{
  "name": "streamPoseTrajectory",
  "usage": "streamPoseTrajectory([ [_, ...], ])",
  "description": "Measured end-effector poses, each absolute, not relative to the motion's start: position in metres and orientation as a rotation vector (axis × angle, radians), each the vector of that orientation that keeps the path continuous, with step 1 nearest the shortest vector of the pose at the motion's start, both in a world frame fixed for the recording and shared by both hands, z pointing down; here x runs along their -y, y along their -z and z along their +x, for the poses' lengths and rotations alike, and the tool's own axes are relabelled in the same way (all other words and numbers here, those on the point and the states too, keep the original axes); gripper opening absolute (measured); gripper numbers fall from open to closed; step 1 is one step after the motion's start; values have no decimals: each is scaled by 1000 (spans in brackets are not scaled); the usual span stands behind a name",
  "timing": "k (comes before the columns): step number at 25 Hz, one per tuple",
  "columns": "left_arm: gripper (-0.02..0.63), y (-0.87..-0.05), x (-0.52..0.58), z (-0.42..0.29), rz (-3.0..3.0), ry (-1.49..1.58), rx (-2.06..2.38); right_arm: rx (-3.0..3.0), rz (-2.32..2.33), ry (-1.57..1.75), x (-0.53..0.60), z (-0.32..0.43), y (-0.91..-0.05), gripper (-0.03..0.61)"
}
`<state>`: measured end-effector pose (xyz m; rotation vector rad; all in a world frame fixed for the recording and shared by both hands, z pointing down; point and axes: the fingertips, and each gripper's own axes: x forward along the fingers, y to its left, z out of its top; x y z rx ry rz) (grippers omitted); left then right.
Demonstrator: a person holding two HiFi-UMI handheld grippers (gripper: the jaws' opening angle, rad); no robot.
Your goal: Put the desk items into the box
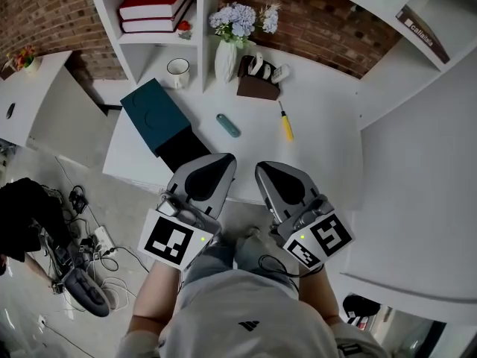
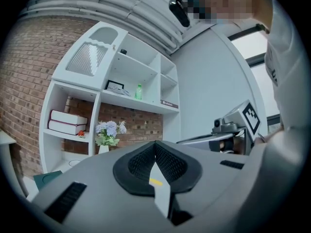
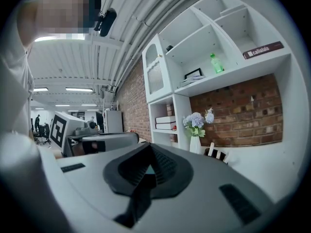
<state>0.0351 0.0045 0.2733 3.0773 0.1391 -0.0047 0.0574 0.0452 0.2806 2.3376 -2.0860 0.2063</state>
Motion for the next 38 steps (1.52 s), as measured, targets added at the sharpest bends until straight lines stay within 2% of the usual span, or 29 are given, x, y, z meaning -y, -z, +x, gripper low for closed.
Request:
streamPoseTrajectory([
  [15, 12, -285, 51, 43, 3039, -5, 132, 2194, 2169, -259, 16, 83, -295, 9],
  [27, 12, -288, 93, 69, 2991, 6, 442, 2286, 1950, -378, 73, 144, -324, 18],
  [38, 12, -301, 105, 75, 2949, -57, 652, 2186, 1805, -645, 112, 194, -421, 92],
])
